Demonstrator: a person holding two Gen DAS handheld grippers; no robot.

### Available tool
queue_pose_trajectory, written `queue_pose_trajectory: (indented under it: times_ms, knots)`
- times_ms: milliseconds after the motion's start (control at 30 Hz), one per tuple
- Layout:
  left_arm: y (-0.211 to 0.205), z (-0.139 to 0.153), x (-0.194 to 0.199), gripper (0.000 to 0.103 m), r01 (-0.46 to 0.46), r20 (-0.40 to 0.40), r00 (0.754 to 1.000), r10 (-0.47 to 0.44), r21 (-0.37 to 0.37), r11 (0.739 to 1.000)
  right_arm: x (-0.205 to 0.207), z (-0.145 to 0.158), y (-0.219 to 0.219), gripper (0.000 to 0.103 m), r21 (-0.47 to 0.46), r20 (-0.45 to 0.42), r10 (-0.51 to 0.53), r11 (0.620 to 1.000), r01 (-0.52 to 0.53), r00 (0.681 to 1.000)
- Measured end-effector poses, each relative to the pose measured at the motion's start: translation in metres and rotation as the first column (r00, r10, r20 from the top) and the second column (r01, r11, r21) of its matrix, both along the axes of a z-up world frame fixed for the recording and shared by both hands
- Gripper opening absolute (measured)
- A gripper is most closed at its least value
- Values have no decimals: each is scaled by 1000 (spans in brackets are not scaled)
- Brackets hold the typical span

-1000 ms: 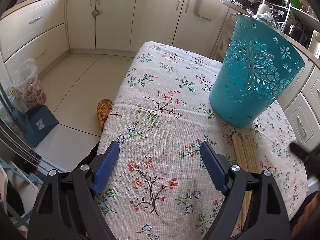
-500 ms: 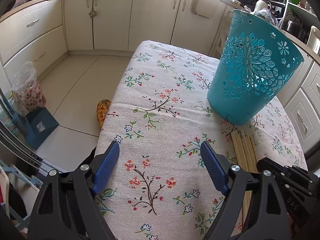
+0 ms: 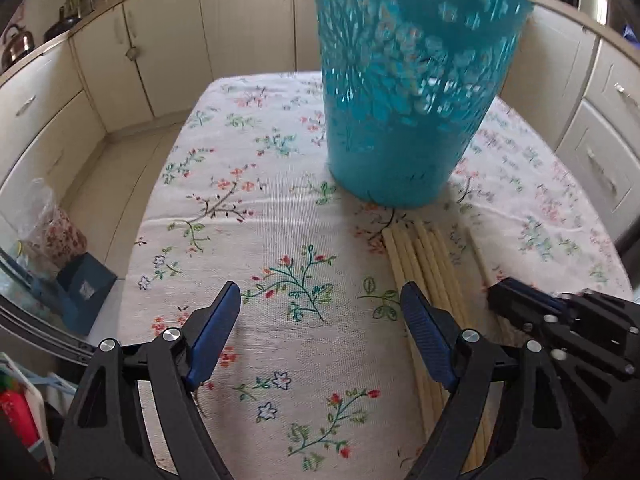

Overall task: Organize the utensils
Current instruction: 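Lower the left gripper to the stick bundle and grasp one stick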

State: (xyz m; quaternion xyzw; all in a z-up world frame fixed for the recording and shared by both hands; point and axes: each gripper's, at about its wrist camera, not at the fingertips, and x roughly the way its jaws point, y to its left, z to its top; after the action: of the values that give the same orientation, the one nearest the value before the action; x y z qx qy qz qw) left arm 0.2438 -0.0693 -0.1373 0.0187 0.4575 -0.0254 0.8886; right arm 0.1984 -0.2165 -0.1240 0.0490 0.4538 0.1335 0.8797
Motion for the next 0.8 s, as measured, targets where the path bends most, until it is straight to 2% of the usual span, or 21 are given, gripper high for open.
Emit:
queue_pose_trajectory:
  times_ms: [200, 300, 400, 500, 700, 800]
  knots:
    - [-5, -2, 4, 74, 10, -8, 1000, -9, 25, 1000, 2, 0, -3, 7, 21, -9, -6, 1000, 6, 1000]
    - [-2, 6, 3, 73, -8, 4, 1000, 8, -11, 1000, 2, -1, -5, 7, 33, -13, -13, 999, 13, 1000]
    - [-9, 5, 5, 73, 23, -7, 1000, -23, 14, 1000, 3, -1, -5, 7, 38, -16, -14, 999, 15, 1000]
    - [-12, 3, 7, 73, 26, -9, 1000, -26, 5, 1000, 4, -1, -6, 7, 36, -17, -15, 999, 16, 1000]
    - [-15, 3, 8, 66, 34, -30, 999, -35, -22, 999, 5, -1, -6, 7, 34, -14, -15, 999, 16, 1000]
    - [-18, 0, 9, 65, 37, -34, 999, -38, -9, 999, 5, -1, -7, 7, 31, -13, -17, 999, 17, 1000]
